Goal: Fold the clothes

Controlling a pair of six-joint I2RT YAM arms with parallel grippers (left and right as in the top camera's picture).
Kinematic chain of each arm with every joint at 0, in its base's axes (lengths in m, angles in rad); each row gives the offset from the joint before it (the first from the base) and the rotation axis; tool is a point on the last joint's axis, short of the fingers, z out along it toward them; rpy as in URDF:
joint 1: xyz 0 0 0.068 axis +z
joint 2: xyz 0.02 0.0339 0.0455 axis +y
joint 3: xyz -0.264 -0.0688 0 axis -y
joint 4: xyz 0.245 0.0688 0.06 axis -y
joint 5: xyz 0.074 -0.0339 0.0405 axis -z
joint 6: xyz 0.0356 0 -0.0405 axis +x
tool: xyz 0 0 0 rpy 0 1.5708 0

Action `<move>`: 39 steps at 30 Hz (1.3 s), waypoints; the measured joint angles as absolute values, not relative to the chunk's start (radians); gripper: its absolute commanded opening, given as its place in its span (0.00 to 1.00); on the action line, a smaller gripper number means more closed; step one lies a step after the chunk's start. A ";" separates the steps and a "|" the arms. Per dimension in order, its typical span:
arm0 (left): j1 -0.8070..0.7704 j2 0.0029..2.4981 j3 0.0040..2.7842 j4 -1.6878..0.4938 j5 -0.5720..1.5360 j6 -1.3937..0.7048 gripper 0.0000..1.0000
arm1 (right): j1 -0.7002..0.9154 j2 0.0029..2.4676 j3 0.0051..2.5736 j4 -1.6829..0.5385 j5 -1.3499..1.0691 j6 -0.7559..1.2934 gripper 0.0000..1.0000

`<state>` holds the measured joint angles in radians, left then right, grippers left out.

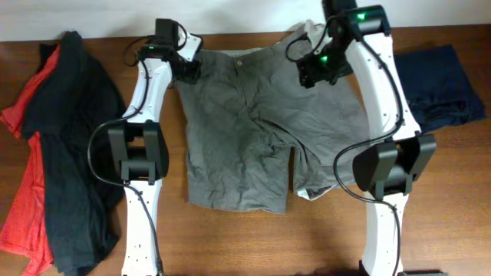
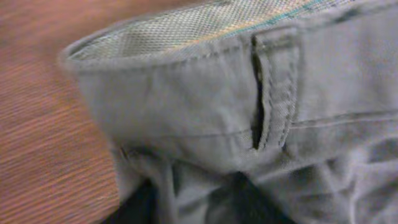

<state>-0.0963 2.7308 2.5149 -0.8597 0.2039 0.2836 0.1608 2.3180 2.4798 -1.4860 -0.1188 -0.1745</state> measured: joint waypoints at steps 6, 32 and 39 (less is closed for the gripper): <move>-0.110 2.734 2.525 -0.904 0.205 0.233 0.01 | 0.187 2.318 2.480 -1.509 -0.130 -0.156 0.73; 0.186 2.674 2.536 -1.222 0.307 -0.141 0.99 | 0.207 2.318 2.212 -1.540 -0.194 -0.024 0.55; 0.116 2.490 2.532 -1.223 0.276 -0.033 0.99 | 0.221 2.318 1.956 -1.448 -0.194 -0.023 0.39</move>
